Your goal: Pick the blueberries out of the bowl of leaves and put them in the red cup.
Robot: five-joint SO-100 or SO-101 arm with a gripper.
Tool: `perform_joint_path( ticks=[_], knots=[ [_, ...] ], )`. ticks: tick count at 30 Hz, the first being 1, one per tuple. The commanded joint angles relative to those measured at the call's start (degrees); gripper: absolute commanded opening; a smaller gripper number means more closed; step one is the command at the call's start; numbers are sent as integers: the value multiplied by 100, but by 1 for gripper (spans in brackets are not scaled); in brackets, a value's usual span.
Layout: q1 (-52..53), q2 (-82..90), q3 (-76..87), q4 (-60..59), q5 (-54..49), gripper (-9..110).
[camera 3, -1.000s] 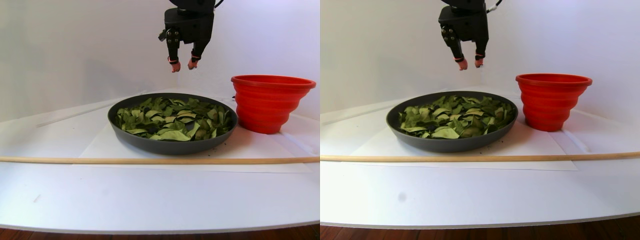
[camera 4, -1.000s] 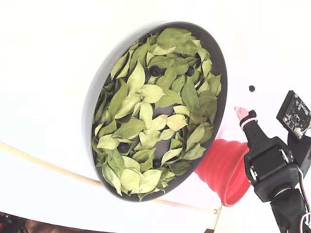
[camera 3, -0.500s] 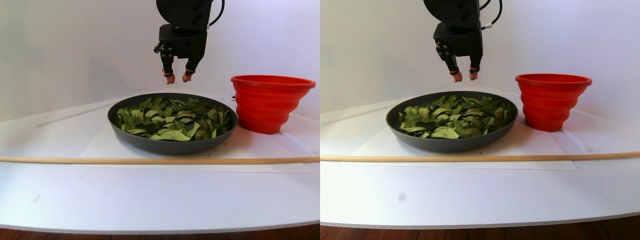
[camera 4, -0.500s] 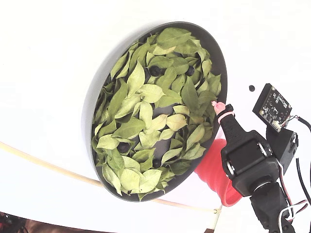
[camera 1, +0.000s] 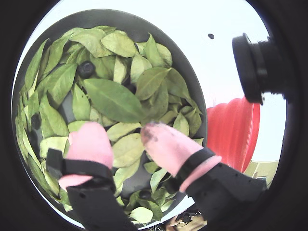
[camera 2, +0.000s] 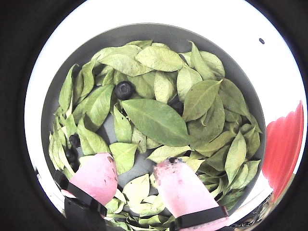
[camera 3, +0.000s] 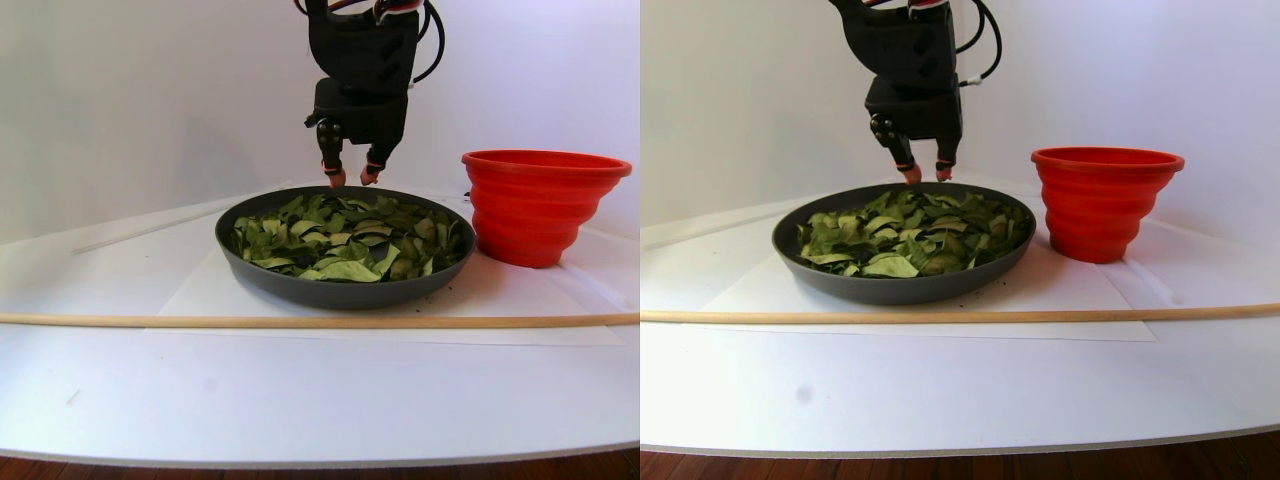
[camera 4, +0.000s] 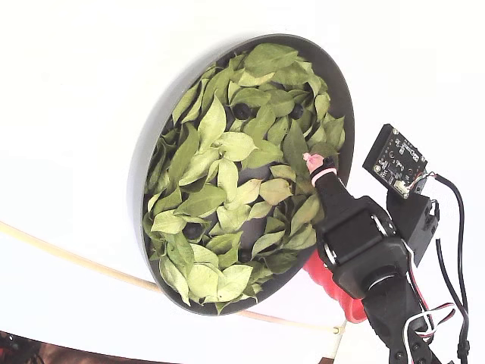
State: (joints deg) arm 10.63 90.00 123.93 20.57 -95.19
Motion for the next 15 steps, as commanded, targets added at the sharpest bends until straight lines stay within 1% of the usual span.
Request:
perform_joint_path(
  ticks=[1,15],
  knots=[
    [-26,70,-369,149,35,15],
    [-70,-589,-932,352,79,15]
  ],
)
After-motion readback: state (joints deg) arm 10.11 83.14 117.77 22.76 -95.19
